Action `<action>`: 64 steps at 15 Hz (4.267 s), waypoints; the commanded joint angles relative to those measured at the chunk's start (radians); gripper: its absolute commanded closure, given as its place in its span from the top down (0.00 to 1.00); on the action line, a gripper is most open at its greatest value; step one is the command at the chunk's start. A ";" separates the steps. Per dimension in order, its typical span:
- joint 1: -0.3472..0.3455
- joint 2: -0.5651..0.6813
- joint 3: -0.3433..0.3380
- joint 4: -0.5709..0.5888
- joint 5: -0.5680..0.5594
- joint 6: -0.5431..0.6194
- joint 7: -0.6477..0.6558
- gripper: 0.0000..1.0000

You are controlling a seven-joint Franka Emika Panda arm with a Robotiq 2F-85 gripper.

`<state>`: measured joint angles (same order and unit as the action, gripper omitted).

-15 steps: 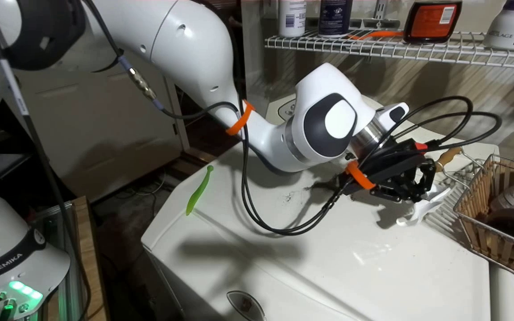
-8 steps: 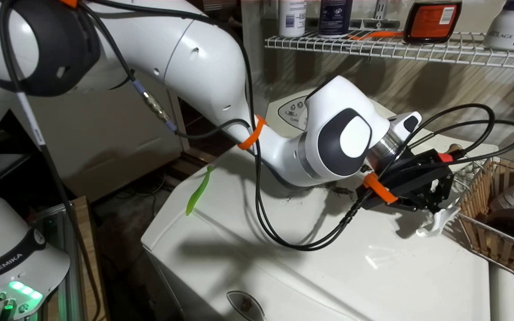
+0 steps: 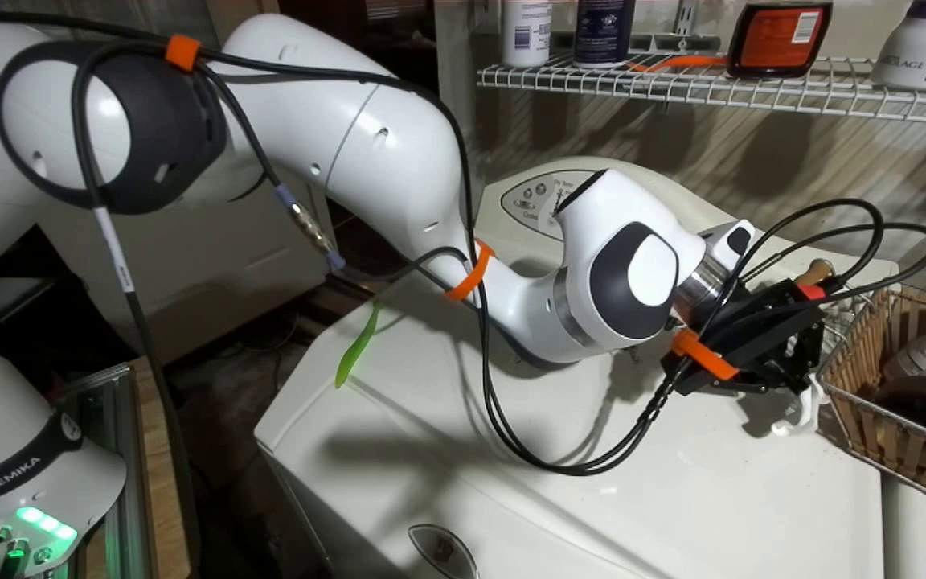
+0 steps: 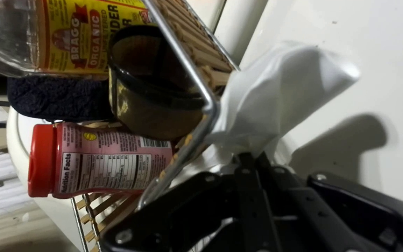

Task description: Use the paper towel to wipe the dirt on top of the washer

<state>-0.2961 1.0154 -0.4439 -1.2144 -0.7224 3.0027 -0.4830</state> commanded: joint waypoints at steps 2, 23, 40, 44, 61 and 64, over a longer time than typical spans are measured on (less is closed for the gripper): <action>0.051 0.145 -0.161 0.156 -0.019 0.065 0.100 0.01; 0.065 0.194 -0.182 0.148 -0.009 0.093 0.133 0.01; -0.167 -0.027 0.338 -0.013 0.032 -0.033 -0.174 0.01; -0.278 -0.074 0.530 -0.068 0.068 -0.098 -0.293 0.01; -0.384 -0.146 0.747 -0.100 0.592 -0.488 -0.747 0.01; -0.383 -0.163 0.753 -0.111 0.599 -0.559 -0.748 0.01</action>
<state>-0.6681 0.8923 0.2927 -1.2632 -0.1377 2.5154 -1.2232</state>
